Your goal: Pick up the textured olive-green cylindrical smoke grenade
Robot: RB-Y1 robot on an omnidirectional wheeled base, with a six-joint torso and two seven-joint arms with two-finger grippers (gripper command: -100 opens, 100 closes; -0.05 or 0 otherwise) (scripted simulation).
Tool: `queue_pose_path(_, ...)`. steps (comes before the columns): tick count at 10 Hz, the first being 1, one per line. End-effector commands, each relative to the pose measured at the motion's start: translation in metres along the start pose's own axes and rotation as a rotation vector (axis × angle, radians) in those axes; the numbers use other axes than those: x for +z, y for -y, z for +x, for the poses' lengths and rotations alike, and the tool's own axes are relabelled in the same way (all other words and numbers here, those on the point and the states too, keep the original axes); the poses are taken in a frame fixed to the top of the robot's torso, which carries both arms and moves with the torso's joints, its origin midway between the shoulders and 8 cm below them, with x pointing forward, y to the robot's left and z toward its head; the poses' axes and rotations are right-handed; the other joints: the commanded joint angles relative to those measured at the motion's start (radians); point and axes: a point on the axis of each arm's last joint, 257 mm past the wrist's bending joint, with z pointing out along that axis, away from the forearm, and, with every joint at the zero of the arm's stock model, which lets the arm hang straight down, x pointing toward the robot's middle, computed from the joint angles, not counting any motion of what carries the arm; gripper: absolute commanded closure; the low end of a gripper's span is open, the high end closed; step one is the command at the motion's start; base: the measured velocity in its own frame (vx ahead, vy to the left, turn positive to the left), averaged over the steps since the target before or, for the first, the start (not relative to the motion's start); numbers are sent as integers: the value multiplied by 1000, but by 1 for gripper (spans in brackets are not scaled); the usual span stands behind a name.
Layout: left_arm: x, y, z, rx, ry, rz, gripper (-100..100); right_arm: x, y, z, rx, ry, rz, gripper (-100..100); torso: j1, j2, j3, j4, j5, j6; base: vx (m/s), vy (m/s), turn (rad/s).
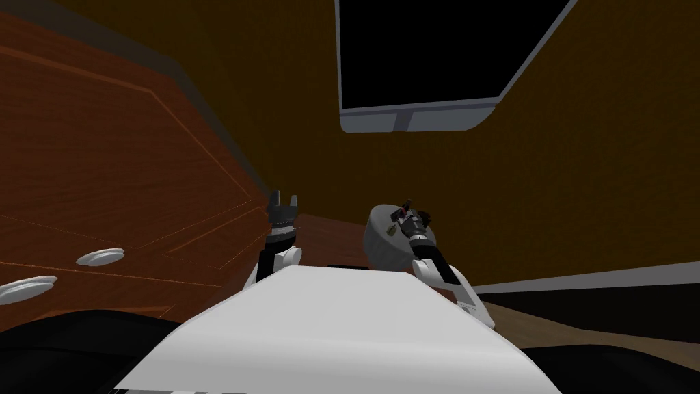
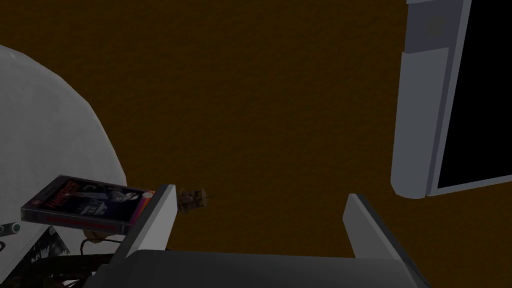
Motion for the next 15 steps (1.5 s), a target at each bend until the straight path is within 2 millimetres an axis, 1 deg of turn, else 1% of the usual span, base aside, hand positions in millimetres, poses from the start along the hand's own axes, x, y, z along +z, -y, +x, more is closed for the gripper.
queue_pose_path(1,0,0,0,0,0,0,0,-1,11,-9,18,22,48,-100,0,0,0,0,0,0,58,97,-48)
queue_pose_path(2,0,0,0,0,0,0,0,-3,24,-22,51,45,93,-100,0,0,0,0,0,0,68,109,-77)
queue_pose_path(3,0,0,0,0,0,0,0,-4,30,-24,51,57,116,-100,0,0,0,0,0,0,46,112,-49)
queue_pose_path(4,0,0,0,0,0,0,0,-6,44,-38,87,85,163,-100,1,1,0,0,0,0,55,123,-90)
queue_pose_path(5,0,0,0,0,0,0,0,-7,49,-41,87,96,184,-100,1,0,0,0,0,0,47,91,-56)
queue_pose_path(6,0,0,0,0,0,0,0,-11,63,-56,124,130,233,-100,-1,1,0,0,0,0,59,112,-98)
queue_pose_path(8,0,0,0,0,0,0,0,-13,68,-58,124,139,251,-100,-1,0,0,0,0,0,37,65,-21)
queue_pose_path(9,0,0,0,0,0,0,0,-18,81,-73,163,176,298,-100,-4,2,1,0,-1,0,49,66,-100)
queue_pose_path(10,0,0,0,0,0,0,0,-20,85,-75,163,186,315,-100,-3,1,0,0,-1,0,63,74,-67)
queue_pose_path(11,0,0,0,0,0,0,0,-26,96,-90,203,223,354,-100,-2,0,0,0,0,0,95,80,-93)
queue_pose_path(12,0,0,0,0,0,0,0,-29,102,-93,203,237,378,-100,-2,-2,-1,0,0,0,88,71,-52)
queue_pose_path(13,0,0,0,0,0,0,0,-36,112,-107,245,275,412,-100,-3,-2,-1,-1,0,0,84,103,-92)
queue_pose_path(14,0,0,0,0,0,0,0,-39,118,-110,244,290,437,-100,-1,-2,-1,0,0,0,71,90,-79)
queue_pose_path(15,0,0,0,0,0,0,0,-48,129,-125,288,336,476,-100,-1,-1,-1,0,0,0,109,77,-113)
